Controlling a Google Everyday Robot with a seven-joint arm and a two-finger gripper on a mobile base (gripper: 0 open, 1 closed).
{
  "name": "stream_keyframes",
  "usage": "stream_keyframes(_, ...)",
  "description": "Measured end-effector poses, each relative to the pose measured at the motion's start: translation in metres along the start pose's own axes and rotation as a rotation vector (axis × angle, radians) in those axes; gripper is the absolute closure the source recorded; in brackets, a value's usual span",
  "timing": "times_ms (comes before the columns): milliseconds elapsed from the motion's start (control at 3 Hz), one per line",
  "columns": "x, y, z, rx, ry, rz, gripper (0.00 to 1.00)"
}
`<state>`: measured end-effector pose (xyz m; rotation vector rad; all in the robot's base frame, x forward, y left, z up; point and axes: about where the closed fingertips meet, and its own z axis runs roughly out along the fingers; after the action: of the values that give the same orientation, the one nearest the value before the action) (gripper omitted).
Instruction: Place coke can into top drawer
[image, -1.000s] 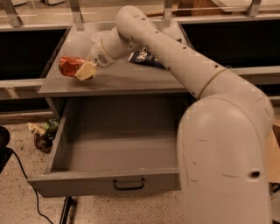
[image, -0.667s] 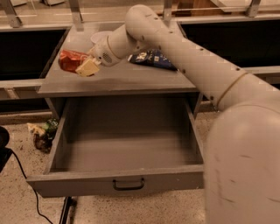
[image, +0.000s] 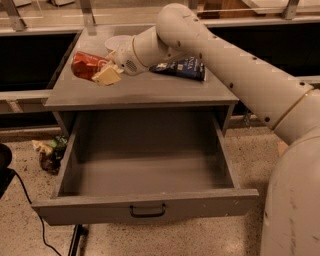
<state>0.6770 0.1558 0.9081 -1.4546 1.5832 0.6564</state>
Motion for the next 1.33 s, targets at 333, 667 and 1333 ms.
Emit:
stream_keyframes(333,0.002,0.005,0.006,-0.068,0.036,-0.017,1.00)
stream_keyframes(667,-0.003,0.024,-0.011,-0.114,0.083,-0.028,1.00)
stream_keyframes(1333,0.069,0.097,-0.031,-0.110,0.166,0.118,1.00)
